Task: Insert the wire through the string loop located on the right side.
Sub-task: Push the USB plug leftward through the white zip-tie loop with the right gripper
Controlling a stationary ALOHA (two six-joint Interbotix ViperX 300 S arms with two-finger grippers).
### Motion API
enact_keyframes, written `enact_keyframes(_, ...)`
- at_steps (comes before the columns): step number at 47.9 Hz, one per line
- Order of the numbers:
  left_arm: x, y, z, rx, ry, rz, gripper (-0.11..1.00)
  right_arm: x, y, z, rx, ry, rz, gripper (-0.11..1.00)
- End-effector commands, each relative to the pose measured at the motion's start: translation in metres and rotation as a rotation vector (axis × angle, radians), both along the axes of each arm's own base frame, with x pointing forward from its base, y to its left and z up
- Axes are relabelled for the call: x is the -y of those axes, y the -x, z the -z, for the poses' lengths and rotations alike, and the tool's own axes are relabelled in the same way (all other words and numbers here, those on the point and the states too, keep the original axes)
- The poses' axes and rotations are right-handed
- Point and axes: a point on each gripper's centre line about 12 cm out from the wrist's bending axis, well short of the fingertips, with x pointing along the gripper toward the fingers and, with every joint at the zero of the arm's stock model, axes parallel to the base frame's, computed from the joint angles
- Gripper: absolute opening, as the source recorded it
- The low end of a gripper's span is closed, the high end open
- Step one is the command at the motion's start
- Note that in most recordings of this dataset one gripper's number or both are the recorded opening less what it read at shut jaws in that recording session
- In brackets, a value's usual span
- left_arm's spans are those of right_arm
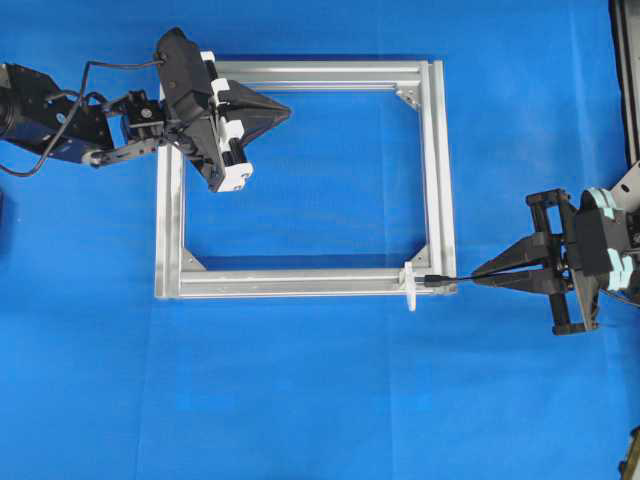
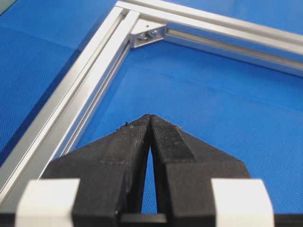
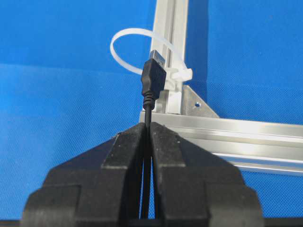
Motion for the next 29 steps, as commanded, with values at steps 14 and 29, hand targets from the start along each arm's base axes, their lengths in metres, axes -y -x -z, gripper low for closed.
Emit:
enact_keyframes(14,0.0004,-0.004,-0.0167,0.048,-0.016,0.006,0.0,-0.0003,-0.0024,-0.0037,0.018,-0.003,0.002,-0.02)
enact_keyframes(29,0.0004,-0.004,-0.0167,0.048,-0.015,0.005,0.0,-0.0007,-0.0039,-0.0032,0.015,-0.001,0.003,-0.02)
